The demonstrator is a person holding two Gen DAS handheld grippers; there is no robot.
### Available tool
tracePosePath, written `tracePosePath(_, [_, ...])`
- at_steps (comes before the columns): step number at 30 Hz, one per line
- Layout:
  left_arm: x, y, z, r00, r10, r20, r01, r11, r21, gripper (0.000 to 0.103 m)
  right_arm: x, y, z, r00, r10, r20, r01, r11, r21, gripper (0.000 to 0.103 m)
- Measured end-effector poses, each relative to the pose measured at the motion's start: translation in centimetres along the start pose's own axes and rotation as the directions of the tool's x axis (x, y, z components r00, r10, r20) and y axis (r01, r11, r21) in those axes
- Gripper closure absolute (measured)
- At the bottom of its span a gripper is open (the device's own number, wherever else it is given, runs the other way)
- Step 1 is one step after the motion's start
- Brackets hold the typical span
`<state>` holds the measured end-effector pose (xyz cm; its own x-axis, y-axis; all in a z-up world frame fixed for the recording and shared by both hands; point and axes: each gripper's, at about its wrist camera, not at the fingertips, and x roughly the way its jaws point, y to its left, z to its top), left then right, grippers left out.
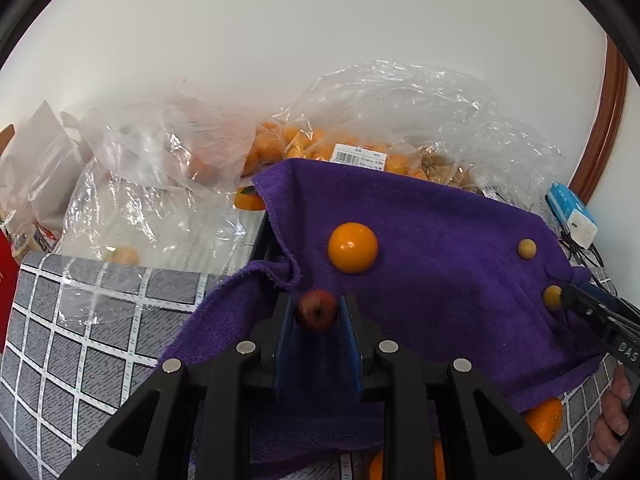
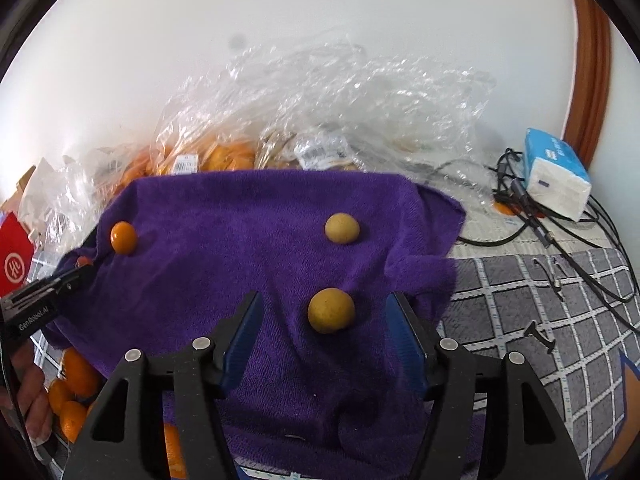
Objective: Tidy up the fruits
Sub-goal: 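Open the right tool to drop the yellow fruit while the left releases the red fruit, then grasp a large orange with the right tool while the left moves toward another orange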
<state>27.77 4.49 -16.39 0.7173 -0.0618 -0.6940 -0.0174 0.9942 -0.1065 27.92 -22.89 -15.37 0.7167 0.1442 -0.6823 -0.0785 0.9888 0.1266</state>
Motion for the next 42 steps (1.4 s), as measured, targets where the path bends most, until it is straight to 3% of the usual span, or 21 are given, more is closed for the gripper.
tracePosePath(2, [-0.4,0.3,0.1,1.000,-0.002,0.021,0.002,1.000,-0.011,0.070,-1.0,0.2,0.2,0.999,-0.018,0.030,0.018,1.000,-0.004,0.040])
tracePosePath(7, [-1.9,0.8,0.4,0.997,-0.027,0.078,0.030,0.998,-0.049,0.067,-3.6,1.1,0.7,0.996,-0.056,0.070,0.058,0.998,-0.027,0.040])
tracePosePath(11, [-3.3,0.9,0.8,0.989,-0.019,0.145,0.028,0.998,-0.062,0.060,-5.6,1.9,-0.6,0.999,0.030,0.032,-0.029,0.999,-0.026,0.040])
tracePosePath(18, [-5.9,0.4,1.5,0.977,0.005,0.211,0.005,0.999,-0.046,0.060,-6.9,3.6,-4.9,0.999,0.030,-0.014,-0.031,0.998,-0.055,0.043])
tracePosePath(23, [-9.1,0.0,2.4,0.965,0.010,0.262,-0.003,1.000,-0.028,0.059,-7.0,4.3,-6.7,0.993,0.107,-0.055,-0.108,0.994,-0.019,0.048])
tracePosePath(26, [-9.9,0.2,2.2,0.979,0.050,0.199,-0.045,0.999,-0.029,0.058,-6.1,5.2,-7.0,0.990,0.114,-0.082,-0.117,0.992,-0.037,0.048])
tracePosePath(28, [-10.4,1.0,1.2,0.987,0.038,0.156,-0.036,0.999,-0.012,0.058,-5.3,6.1,-7.1,0.989,0.106,-0.103,-0.112,0.992,-0.050,0.048])
tracePosePath(34, [-10.6,4.3,-2.9,0.997,0.052,0.052,-0.049,0.997,-0.057,0.058,-2.7,7.5,-6.9,0.987,0.076,-0.145,-0.088,0.993,-0.078,0.051])
tracePosePath(36, [-10.6,5.2,-4.1,0.999,0.032,0.024,-0.030,0.995,-0.091,0.058,-2.3,7.6,-7.0,0.985,0.071,-0.160,-0.085,0.993,-0.085,0.062])
tracePosePath(42, [-10.4,4.4,-7.5,0.996,-0.076,-0.054,0.071,0.993,-0.092,0.058,-5.0,6.7,-7.9,0.993,0.058,-0.104,-0.071,0.989,-0.133,0.062])
